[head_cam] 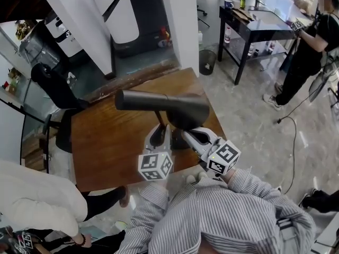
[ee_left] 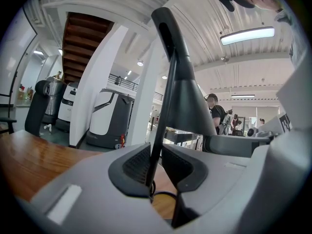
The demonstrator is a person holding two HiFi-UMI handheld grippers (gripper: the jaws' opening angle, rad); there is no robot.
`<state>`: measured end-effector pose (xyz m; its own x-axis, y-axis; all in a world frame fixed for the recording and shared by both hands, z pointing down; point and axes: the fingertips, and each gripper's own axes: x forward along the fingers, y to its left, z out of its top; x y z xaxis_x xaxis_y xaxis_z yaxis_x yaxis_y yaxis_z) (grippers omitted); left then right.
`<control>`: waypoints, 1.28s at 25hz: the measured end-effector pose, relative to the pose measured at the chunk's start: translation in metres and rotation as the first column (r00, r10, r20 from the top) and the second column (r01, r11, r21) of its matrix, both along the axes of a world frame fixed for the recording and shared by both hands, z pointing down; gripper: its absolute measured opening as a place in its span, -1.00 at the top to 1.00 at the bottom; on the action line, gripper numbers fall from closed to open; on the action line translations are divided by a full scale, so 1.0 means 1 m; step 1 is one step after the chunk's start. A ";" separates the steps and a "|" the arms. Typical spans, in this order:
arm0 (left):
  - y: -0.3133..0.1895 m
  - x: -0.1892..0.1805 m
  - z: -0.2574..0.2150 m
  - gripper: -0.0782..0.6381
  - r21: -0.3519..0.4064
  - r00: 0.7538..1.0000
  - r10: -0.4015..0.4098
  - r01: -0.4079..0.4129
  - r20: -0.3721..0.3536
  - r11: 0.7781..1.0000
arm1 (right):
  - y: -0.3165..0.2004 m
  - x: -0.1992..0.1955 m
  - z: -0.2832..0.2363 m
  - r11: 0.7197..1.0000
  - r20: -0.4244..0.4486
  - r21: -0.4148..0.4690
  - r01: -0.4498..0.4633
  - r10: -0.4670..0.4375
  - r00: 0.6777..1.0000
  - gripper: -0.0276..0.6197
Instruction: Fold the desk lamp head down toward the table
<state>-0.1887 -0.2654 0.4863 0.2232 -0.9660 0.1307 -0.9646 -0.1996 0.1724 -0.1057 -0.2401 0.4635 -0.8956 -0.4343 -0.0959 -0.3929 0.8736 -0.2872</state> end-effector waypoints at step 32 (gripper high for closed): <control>0.064 0.030 0.022 0.76 -0.064 1.000 0.015 -0.015 -0.005 0.998 | 0.040 -0.007 0.034 0.997 -0.267 0.008 0.077 -0.072 0.961 0.91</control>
